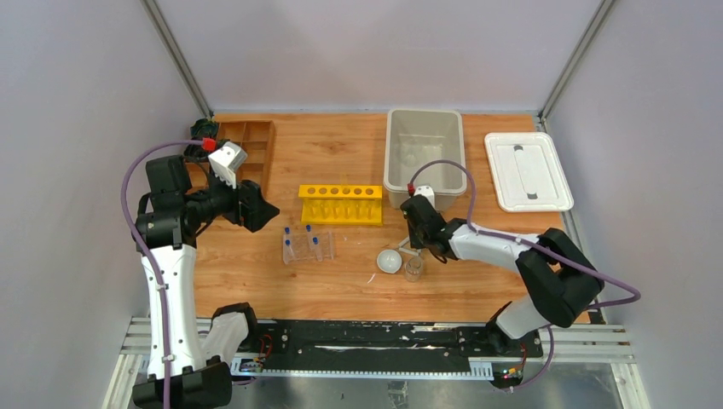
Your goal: Organize the chemistry lab equipment
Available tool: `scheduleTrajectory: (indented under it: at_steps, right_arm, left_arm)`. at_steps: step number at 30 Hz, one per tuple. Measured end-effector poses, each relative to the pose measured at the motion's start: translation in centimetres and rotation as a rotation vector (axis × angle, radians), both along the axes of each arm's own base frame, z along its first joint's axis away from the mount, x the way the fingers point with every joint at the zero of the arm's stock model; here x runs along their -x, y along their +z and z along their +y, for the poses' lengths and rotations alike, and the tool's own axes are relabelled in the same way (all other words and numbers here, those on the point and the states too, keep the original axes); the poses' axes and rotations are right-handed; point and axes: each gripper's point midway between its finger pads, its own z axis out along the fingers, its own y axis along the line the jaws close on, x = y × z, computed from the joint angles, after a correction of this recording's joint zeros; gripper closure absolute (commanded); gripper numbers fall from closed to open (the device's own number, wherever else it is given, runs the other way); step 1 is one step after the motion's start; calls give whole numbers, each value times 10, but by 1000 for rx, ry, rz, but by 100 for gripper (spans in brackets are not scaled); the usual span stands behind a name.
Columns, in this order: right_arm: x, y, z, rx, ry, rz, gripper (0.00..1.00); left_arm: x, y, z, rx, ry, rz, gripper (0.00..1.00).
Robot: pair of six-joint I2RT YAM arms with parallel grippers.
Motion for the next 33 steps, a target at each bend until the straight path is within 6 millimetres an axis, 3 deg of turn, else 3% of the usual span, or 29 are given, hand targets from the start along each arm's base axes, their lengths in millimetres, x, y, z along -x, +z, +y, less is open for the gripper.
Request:
scheduleTrajectory:
  at_steps: [5,16,23,26,29,33]
  right_arm:
    - [16,-8,-5,36,9,-21,64]
    - [20,-9,-14,38,-10,-49,76]
    - [18,-10,-6,-12,-17,-100,98]
    - [25,-7,-10,-17,-9,-97,100]
    - [35,3,-16,-16,1,-90,100]
    - [38,46,-19,-69,8,-156,100]
  left_arm:
    - [0,0,0,0,-1,2,0]
    - [0,0,0,-4,-1,-1,0]
    - [0,0,1,-11,2,-6,0]
    - [0,0,1,-10,2,-6,0]
    - [0,0,1,-11,1,-6,0]
    - [1,1,1,-11,0,-6,0]
